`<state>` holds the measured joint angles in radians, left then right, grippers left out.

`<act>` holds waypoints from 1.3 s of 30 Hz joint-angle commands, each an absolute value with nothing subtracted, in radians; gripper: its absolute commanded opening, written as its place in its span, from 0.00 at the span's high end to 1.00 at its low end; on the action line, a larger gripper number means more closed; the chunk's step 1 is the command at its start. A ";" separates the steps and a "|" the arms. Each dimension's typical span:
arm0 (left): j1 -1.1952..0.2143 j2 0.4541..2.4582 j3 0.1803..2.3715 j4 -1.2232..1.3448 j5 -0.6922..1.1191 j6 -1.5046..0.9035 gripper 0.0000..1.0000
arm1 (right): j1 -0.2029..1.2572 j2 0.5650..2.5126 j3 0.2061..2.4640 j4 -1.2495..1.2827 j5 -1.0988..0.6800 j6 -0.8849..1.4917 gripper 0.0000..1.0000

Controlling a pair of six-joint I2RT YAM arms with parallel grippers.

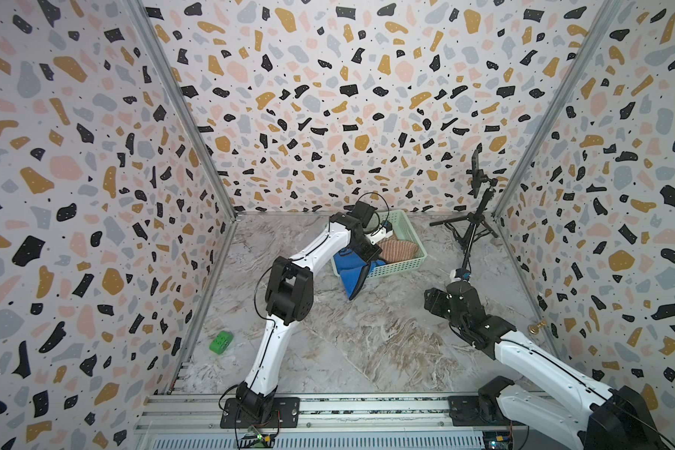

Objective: Fold the square dishcloth
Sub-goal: Pick up the cleaning item from the bin, then place the cleaning item at the center of the board.

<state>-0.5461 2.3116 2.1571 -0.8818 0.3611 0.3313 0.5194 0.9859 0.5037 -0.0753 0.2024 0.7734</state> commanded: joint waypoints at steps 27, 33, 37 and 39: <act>-0.550 1.216 1.527 -1.316 0.579 0.926 1.00 | 0.870 1.109 0.500 0.410 -0.060 0.312 0.24; -0.549 1.164 1.500 -1.295 0.560 0.899 1.00 | 0.890 1.177 0.497 0.491 -0.269 0.291 0.22; -0.549 1.124 1.482 -1.335 0.576 0.944 1.00 | 0.920 1.210 0.536 0.425 -0.314 0.246 0.21; -0.549 1.104 1.458 -1.326 0.557 0.959 1.00 | 0.925 1.244 0.559 0.402 -0.376 0.246 0.21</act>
